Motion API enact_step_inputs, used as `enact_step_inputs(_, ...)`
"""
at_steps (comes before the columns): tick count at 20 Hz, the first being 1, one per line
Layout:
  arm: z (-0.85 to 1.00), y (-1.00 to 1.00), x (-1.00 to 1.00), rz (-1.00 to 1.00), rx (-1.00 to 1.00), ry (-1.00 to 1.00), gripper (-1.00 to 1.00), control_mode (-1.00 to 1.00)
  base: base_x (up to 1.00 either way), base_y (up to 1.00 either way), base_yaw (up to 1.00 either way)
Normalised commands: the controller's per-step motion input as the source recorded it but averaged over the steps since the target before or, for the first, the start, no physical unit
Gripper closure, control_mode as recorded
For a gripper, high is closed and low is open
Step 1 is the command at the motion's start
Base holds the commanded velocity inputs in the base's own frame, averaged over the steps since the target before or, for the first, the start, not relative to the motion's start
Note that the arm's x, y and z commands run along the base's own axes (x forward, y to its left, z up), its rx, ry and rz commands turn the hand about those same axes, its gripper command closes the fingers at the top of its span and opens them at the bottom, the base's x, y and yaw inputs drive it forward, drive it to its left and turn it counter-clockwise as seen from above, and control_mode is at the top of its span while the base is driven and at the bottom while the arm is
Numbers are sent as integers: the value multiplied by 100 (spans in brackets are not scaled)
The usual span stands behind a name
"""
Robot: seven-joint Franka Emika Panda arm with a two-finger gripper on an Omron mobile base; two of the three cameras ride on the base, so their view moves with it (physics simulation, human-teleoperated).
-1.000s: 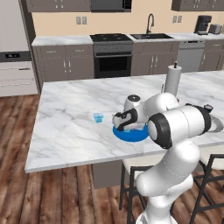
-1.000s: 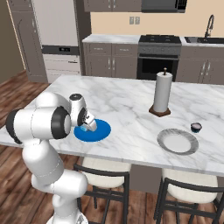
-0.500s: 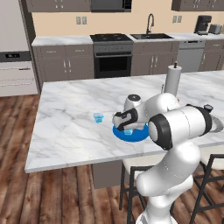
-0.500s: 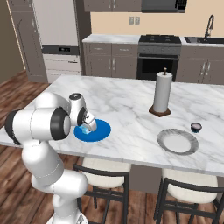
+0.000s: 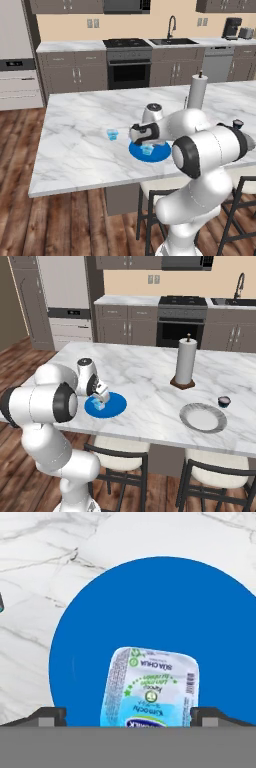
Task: Place two yogurt containers on each plate.
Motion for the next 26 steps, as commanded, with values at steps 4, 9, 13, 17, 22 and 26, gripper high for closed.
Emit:
enact_step_inputs(4, 29, -8, -33, 0, 0, 0, -100, -100, 0, 0, 0)
enact_step_inputs(9, 34, 4, -19, 2, 1, 0, -100, -100, 0, 0, 0)
enact_step_inputs(13, 27, 22, 0, 24, 0, 0, -100, -100, 0, 0, 0)
enact_step_inputs(17, 18, 21, 4, 35, 0, 0, -100, -100, 0, 0, 0)
enact_step_inputs(22, 18, 17, 17, 27, 0, 0, -100, -100, 0, 0, 0)
enact_step_inputs(26, 8, 24, 21, 20, 0, 0, -100, -100, 0, 0, 0)
